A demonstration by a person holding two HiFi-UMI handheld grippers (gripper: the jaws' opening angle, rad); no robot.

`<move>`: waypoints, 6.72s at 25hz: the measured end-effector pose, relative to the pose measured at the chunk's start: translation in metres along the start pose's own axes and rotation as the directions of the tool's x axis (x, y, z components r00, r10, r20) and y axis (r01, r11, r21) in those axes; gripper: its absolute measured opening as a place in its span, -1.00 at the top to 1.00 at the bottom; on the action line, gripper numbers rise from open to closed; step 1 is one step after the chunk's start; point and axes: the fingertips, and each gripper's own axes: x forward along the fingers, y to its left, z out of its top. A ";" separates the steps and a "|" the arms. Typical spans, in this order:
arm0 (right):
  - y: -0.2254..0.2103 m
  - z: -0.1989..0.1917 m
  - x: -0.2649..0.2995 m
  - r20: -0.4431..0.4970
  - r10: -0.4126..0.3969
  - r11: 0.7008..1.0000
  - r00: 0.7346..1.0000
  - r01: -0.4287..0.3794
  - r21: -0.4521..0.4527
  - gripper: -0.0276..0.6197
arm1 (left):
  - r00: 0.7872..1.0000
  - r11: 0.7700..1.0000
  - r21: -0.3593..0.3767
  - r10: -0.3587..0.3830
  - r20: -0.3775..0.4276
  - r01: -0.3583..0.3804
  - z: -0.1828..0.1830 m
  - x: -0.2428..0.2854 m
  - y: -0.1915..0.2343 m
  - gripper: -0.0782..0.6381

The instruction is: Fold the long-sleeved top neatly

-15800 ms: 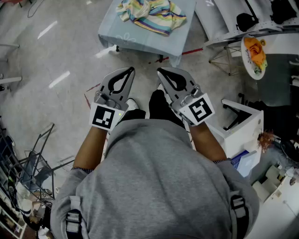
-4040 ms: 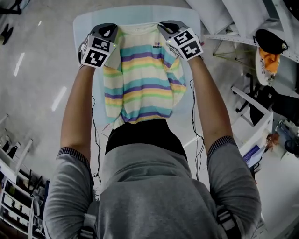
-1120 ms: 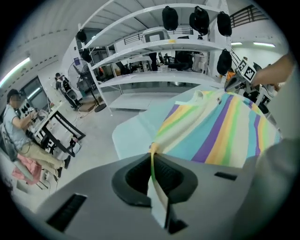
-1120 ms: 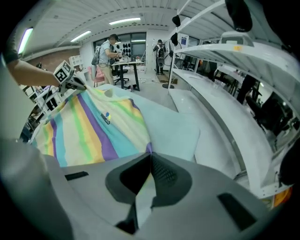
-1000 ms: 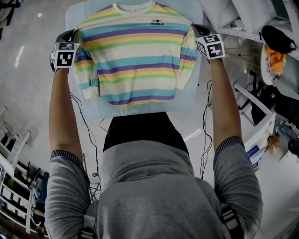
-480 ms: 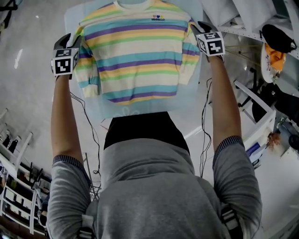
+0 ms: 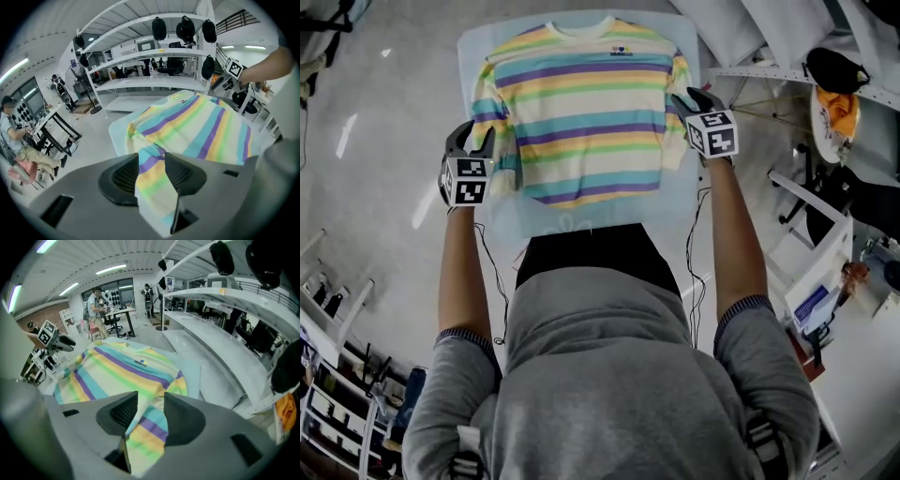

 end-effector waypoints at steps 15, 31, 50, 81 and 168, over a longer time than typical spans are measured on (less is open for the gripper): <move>0.121 -0.106 -0.064 -0.031 0.104 0.991 0.994 -0.101 0.083 0.31 | 0.987 0.986 -0.072 -0.152 -0.053 0.148 -0.079 -0.065 -0.131 0.25; 0.157 -0.226 -0.058 -0.102 0.177 0.982 0.979 -0.168 0.088 0.31 | 0.985 0.976 -0.168 -0.152 -0.079 0.138 -0.147 -0.051 -0.183 0.25; 0.156 -0.200 -0.069 -0.082 0.123 0.984 0.989 -0.132 -0.118 0.86 | 0.979 0.972 -0.131 -0.201 -0.033 0.196 -0.135 -0.071 -0.191 0.68; 0.139 -0.271 -0.079 -0.160 0.128 0.991 0.979 -0.118 0.066 0.28 | 0.968 0.922 -0.382 -0.148 -0.202 0.062 -0.212 -0.098 -0.181 0.32; 0.187 0.022 -0.097 0.036 0.176 0.979 0.984 -0.172 -0.107 0.16 | 0.887 0.871 -0.304 0.440 0.137 -0.385 -0.001 -0.183 0.104 0.65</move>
